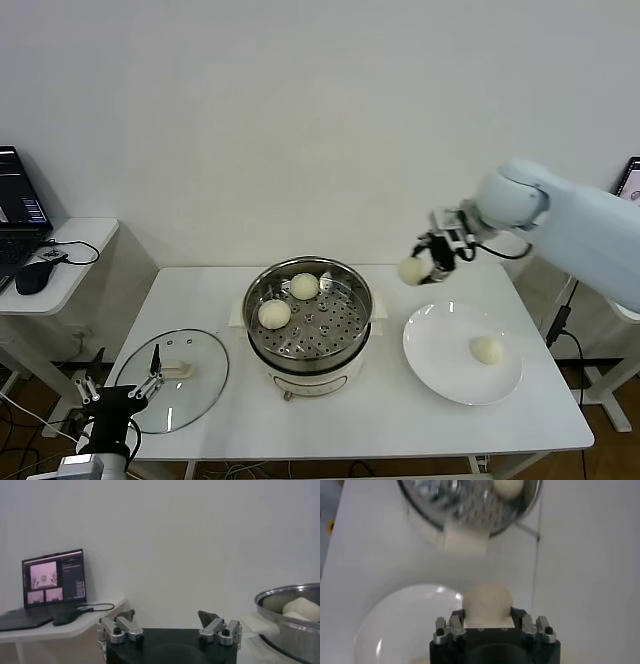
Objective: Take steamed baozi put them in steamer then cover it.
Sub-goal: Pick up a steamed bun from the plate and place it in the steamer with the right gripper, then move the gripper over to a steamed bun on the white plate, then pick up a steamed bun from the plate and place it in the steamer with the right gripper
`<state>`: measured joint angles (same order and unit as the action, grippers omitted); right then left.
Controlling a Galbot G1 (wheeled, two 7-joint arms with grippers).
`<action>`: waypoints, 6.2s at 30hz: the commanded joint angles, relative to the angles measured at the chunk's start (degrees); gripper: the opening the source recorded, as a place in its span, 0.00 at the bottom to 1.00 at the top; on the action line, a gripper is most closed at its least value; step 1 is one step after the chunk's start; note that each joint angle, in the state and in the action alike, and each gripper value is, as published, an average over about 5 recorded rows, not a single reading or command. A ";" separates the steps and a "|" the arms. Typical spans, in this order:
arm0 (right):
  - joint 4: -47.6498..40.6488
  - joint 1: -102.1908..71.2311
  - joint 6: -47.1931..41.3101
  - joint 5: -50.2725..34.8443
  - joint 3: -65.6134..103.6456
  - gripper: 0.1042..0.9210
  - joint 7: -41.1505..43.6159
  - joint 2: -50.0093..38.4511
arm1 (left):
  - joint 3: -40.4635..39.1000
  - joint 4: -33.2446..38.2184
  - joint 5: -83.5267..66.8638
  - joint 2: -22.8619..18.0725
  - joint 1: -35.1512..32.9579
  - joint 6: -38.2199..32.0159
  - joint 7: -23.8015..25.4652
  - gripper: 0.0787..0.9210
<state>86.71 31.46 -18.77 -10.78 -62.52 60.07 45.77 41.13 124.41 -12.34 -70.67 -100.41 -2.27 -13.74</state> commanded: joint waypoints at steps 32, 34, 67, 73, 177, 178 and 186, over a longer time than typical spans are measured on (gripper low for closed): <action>-5.38 -2.40 27.01 8.68 -14.71 0.60 -1.45 23.97 | 1.37 0.63 -0.33 -1.65 -0.27 -0.15 -0.28 0.88; -5.19 -2.34 27.08 8.69 -14.74 0.60 -0.91 23.64 | 1.37 0.63 -0.33 -1.66 -0.25 -0.15 -0.29 0.88; 1.45 -1.02 1.45 5.75 -0.87 0.88 -0.62 -10.93 | 1.33 0.66 -0.33 0.64 -0.01 -0.07 0.02 0.88; 2.03 -7.93 1.55 13.14 1.21 0.88 -0.33 -21.13 | -0.16 0.03 -0.20 0.94 1.00 -0.02 0.05 0.88; 4.51 5.16 -20.42 -18.87 -8.12 0.62 -13.78 11.20 | 0.34 -1.06 -0.24 0.69 1.68 0.58 0.16 0.88; 4.14 4.14 -21.01 -19.02 -8.08 0.62 -14.51 12.11 | 0.38 -1.06 -0.24 0.69 1.68 0.58 0.16 0.88; -0.33 -2.87 -22.84 -16.26 -9.18 0.62 -17.96 16.09 | 0.48 -0.91 -0.27 0.40 1.80 0.57 0.18 0.88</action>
<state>88.75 32.78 -36.85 -23.83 -68.61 47.17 53.98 41.70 123.54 -12.59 -70.13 -98.67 -1.66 -13.57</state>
